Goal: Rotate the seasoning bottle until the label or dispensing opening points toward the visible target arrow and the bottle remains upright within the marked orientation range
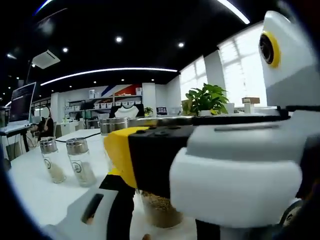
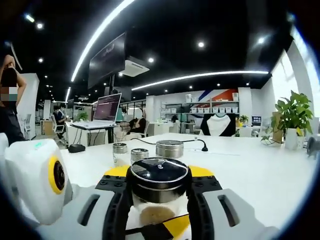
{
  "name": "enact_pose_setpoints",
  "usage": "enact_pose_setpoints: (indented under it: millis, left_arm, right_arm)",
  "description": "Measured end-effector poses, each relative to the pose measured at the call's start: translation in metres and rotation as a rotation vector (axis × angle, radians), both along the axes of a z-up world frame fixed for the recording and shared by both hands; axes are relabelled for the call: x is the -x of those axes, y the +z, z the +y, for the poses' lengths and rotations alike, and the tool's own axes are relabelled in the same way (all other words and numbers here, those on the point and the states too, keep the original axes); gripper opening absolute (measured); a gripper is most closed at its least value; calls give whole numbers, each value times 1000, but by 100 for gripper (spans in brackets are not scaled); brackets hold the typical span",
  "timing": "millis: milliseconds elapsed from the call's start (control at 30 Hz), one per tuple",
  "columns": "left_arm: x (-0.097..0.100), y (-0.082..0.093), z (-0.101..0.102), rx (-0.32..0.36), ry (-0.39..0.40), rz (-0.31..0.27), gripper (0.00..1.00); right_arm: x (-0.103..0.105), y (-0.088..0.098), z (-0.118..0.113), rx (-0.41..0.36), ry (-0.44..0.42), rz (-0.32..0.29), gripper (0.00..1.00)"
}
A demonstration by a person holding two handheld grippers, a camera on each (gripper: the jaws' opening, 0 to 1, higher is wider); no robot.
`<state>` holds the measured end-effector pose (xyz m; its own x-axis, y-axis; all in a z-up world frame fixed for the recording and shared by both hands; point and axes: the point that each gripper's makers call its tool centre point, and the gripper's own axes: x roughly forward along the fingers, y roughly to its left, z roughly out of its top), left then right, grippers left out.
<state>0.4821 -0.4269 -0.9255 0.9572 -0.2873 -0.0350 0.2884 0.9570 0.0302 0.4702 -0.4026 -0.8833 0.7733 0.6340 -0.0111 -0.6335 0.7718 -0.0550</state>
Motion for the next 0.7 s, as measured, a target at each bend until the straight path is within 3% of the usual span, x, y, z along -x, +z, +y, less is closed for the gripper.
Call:
enact_pose_setpoints:
  millis: [200, 367, 700]
  left_arm:
    - [1, 0, 0, 10, 2, -8, 45]
    - [4, -1, 0, 17, -26, 3, 45]
    - [4, 0, 0, -38, -105, 11, 46]
  right_arm:
    - [-1, 0, -1, -1, 17, -9, 41]
    - [1, 1, 0, -16, 76, -20, 41]
    - [5, 2, 8, -38, 234, -30, 41]
